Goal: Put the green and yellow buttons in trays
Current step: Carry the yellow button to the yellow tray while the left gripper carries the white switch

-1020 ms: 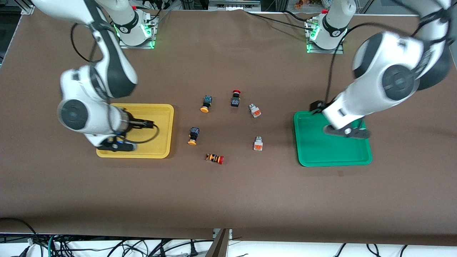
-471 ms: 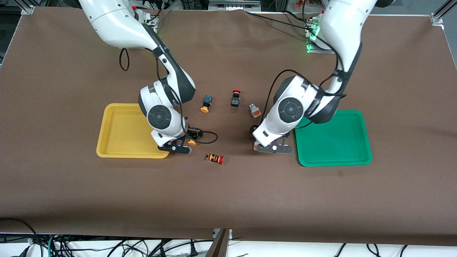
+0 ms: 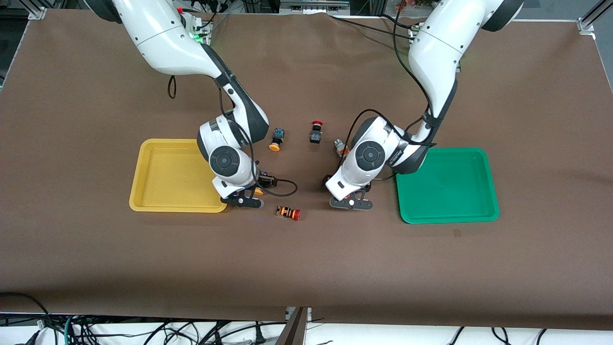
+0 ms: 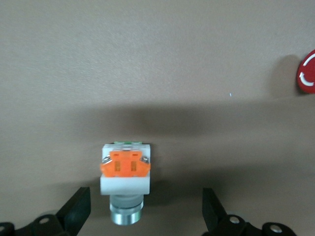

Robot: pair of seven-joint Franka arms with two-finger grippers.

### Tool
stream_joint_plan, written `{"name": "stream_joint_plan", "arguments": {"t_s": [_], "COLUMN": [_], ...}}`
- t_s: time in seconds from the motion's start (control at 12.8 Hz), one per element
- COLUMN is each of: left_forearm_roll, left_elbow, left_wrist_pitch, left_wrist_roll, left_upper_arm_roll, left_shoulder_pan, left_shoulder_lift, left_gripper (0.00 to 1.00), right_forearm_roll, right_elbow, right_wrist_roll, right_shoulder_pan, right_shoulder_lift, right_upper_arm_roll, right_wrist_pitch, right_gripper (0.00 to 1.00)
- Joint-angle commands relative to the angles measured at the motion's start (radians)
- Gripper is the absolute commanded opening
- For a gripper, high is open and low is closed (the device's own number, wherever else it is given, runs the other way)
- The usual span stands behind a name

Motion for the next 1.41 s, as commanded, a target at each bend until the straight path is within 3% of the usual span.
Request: {"name": "stream_joint_plan", "arguments": {"t_s": [0.0, 0.08, 0.24, 0.39, 0.55, 0.71, 0.86, 1.02, 1.18, 1.25, 1.33], "left_forearm_roll": [0.037, 0.037, 0.037, 0.037, 0.037, 0.039, 0.074, 0.102, 0.106, 0.106, 0.112], "left_elbow": [0.032, 0.032, 0.033, 0.032, 0.035, 0.033, 0.018, -0.048, -0.205, -0.290, -0.342], "left_wrist_pitch": [-0.001, -0.001, -0.008, -0.047, -0.240, -0.468, -0.595, -0.554, -0.345, -0.228, -0.143], "left_wrist_roll": [0.034, 0.026, 0.032, 0.029, 0.026, 0.047, 0.214, 0.346, 0.397, 0.397, 0.396], "left_upper_arm_roll": [0.018, 0.018, 0.018, 0.023, 0.036, 0.043, 0.043, 0.039, 0.041, 0.043, 0.043], "left_shoulder_pan": [-0.009, -0.013, -0.009, 0.002, 0.028, 0.101, 0.192, 0.279, 0.307, 0.307, 0.307], "left_shoulder_lift": [0.020, 0.025, 0.018, -0.028, -0.115, -0.189, -0.206, -0.210, -0.232, -0.243, -0.249], "left_gripper": [0.53, 0.27, 0.00, 0.00, 0.00, 0.00, 0.00, 0.00, 0.00, 0.01, 0.09], "right_forearm_roll": [0.011, 0.011, 0.008, 0.001, -0.005, -0.007, -0.007, -0.004, 0.002, 0.005, 0.011], "right_elbow": [0.002, 0.002, 0.014, 0.031, 0.026, -0.009, -0.110, -0.226, -0.340, -0.361, -0.354], "right_wrist_roll": [0.009, 0.005, -0.041, -0.168, -0.333, -0.475, -0.573, -0.659, -0.702, -0.702, -0.692], "right_shoulder_pan": [0.011, 0.009, -0.007, -0.082, -0.151, -0.159, -0.159, -0.159, -0.161, -0.161, -0.161], "right_shoulder_lift": [0.014, 0.013, -0.016, -0.073, -0.114, -0.146, -0.188, -0.212, -0.234, -0.235, -0.235], "right_upper_arm_roll": [-0.009, -0.009, -0.017, -0.018, -0.032, -0.136, -0.207, -0.260, -0.285, -0.285, -0.285], "right_wrist_pitch": [0.012, 0.011, -0.020, -0.145, -0.263, -0.351, -0.331, -0.234, -0.114, -0.089, -0.097], "right_gripper": [0.20, 0.02, 0.00, 0.00, 0.00, 0.00, 0.00, 0.00, 0.01, 0.25, 0.91]}}
